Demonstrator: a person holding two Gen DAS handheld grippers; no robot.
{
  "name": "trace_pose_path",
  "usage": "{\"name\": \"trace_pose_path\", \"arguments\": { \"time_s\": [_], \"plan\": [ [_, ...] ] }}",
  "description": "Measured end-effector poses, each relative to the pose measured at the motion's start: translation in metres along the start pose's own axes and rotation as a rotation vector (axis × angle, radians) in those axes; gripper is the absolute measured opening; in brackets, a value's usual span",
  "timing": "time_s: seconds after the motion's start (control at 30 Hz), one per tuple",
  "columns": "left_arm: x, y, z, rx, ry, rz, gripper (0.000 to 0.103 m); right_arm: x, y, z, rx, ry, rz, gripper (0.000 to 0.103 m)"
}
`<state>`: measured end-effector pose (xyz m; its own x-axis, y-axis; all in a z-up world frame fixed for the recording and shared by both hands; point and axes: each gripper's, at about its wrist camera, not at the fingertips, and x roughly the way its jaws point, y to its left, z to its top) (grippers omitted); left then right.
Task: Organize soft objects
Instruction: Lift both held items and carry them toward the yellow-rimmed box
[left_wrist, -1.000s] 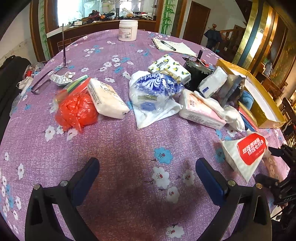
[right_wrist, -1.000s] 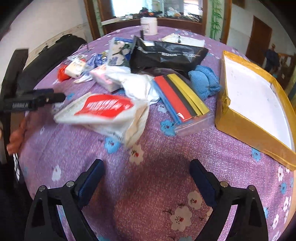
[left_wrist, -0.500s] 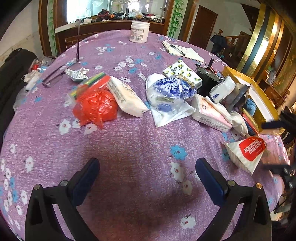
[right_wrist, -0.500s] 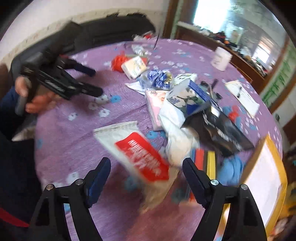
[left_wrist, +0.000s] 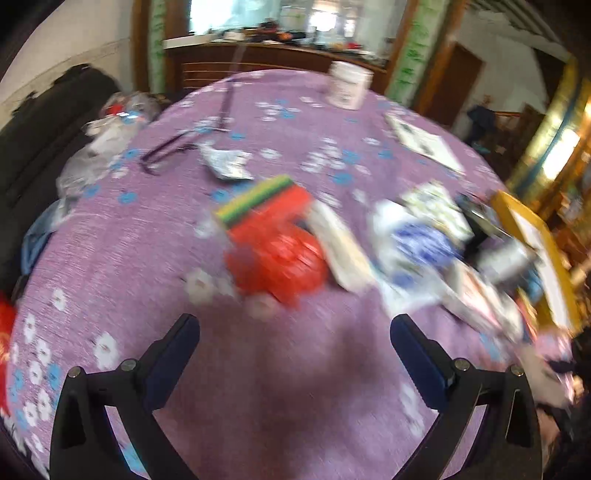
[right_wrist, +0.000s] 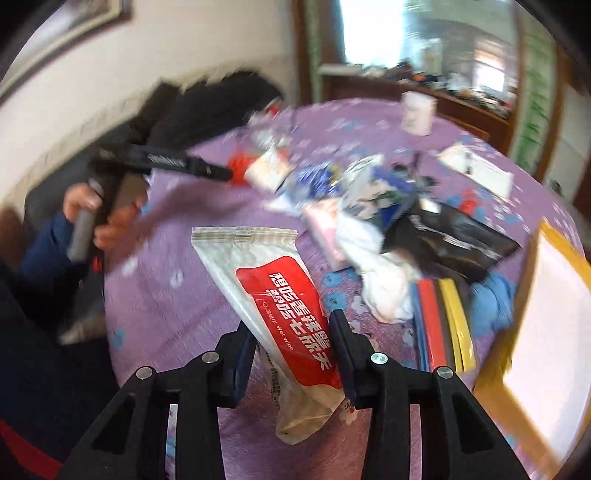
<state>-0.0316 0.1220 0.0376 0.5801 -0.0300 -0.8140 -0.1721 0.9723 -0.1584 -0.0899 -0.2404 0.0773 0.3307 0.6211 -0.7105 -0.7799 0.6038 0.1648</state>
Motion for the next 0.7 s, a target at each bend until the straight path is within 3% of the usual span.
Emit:
{"name": "trace_pose_path", "arguments": {
  "time_s": [0.13,0.23,0.33,0.4,0.43,0.5,0.57,0.7],
  "plan": [
    [0.022,0.006,0.02,-0.023,0.034,0.058,0.072,-0.01,-0.008,-0.009,0.101,-0.069,0.006,0.043],
    [0.045,0.009,0.029,-0.029,0.083,0.054,0.069,-0.014,-0.011,-0.011,0.12,-0.091,0.012,0.043],
    [0.053,-0.002,0.03,-0.001,0.064,0.063,0.068,-0.013,-0.007,-0.01,0.127,-0.104,0.018,0.043],
    [0.051,-0.014,0.027,0.049,0.058,0.046,0.051,-0.017,-0.009,-0.012,0.135,-0.112,0.022,0.043],
    [0.05,-0.02,0.025,0.073,0.056,0.025,0.031,-0.016,-0.01,-0.012,0.144,-0.119,0.026,0.043],
    [0.045,-0.034,0.018,0.128,0.066,-0.045,0.029,-0.017,-0.013,-0.013,0.159,-0.127,0.029,0.043],
    [0.037,-0.044,0.01,0.161,0.051,-0.064,0.028,-0.018,-0.018,-0.015,0.183,-0.136,0.028,0.043],
    [0.015,-0.043,0.0,0.155,0.031,-0.131,0.027,-0.021,-0.027,-0.017,0.212,-0.137,0.013,0.043]
  ]
}}
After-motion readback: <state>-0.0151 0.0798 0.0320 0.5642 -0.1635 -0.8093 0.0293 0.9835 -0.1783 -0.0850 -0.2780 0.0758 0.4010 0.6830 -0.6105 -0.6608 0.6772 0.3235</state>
